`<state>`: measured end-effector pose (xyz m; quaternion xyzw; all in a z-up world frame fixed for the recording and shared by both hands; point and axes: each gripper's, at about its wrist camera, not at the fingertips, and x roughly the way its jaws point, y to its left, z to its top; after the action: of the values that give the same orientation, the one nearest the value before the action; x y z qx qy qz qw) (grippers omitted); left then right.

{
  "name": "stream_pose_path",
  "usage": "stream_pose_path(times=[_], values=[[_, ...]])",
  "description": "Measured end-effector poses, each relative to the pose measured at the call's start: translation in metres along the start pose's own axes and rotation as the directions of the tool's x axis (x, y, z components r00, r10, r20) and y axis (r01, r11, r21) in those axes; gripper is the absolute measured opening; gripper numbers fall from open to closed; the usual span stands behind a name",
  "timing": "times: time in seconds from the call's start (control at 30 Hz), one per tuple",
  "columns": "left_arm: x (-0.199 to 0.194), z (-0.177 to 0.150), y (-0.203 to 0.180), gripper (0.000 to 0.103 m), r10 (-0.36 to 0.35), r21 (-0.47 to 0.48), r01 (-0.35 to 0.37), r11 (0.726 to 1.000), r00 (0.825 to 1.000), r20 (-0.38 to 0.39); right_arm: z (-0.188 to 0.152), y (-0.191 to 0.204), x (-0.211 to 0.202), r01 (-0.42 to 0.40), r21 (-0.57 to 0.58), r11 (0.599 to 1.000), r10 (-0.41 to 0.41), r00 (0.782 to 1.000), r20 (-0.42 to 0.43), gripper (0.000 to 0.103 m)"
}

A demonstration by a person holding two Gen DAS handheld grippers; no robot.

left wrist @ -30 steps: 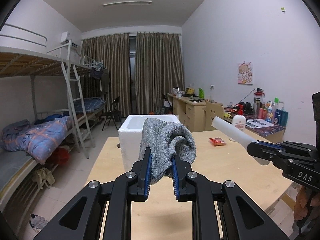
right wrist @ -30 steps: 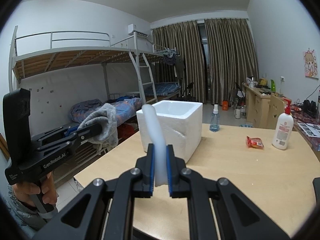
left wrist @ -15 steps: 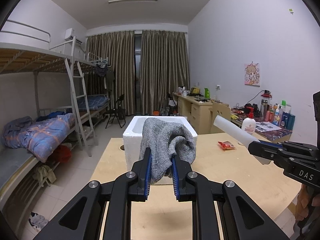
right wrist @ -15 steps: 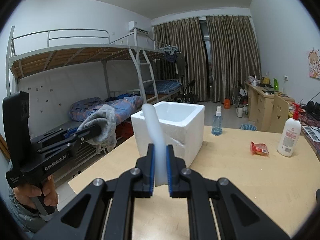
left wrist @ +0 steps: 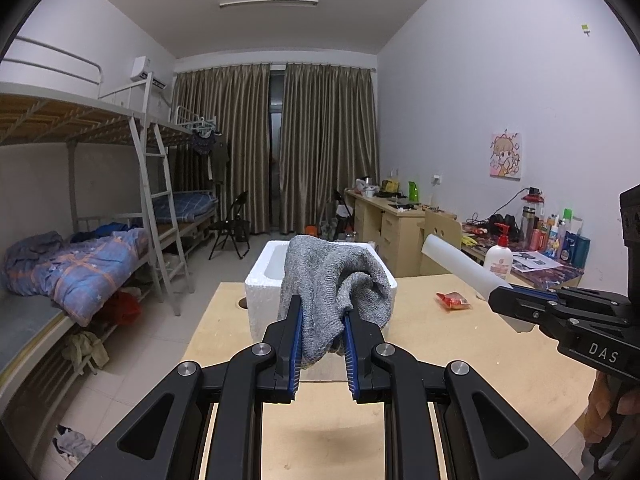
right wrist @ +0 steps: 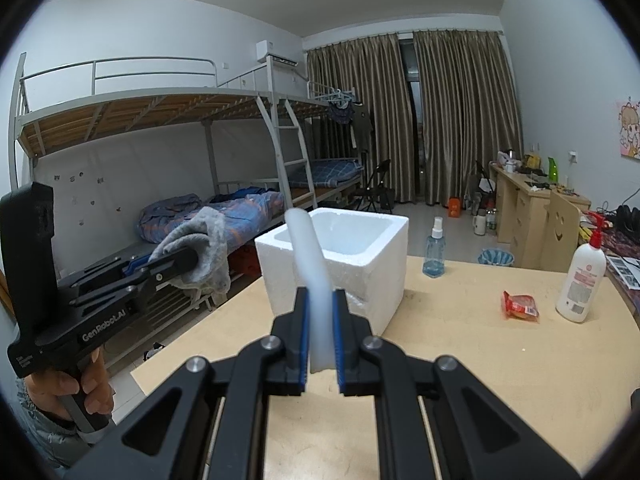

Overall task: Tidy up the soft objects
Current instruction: 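Lower the grey sock into the box while the right tool lowers the foam tube in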

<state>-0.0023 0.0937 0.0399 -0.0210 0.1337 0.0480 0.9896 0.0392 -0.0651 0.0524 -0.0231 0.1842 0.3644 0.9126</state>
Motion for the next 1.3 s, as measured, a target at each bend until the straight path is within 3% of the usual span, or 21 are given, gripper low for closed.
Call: stream_pose_path(times=[0.77, 1.3], values=[[0.009, 0.006, 0.003, 0.019, 0.006, 0.002, -0.006, 1.000, 1.000, 0.001, 0.038, -0.010, 0.043, -0.014, -0.015, 1.000, 0.014, 1.000, -0.025, 0.013], [0.055, 0.028, -0.009, 0.019, 0.006, 0.021, -0.006, 1.000, 1.000, -0.014, 0.061, -0.019, 0.079, -0.030, -0.032, 0.999, 0.028, 0.998, -0.052, 0.013]])
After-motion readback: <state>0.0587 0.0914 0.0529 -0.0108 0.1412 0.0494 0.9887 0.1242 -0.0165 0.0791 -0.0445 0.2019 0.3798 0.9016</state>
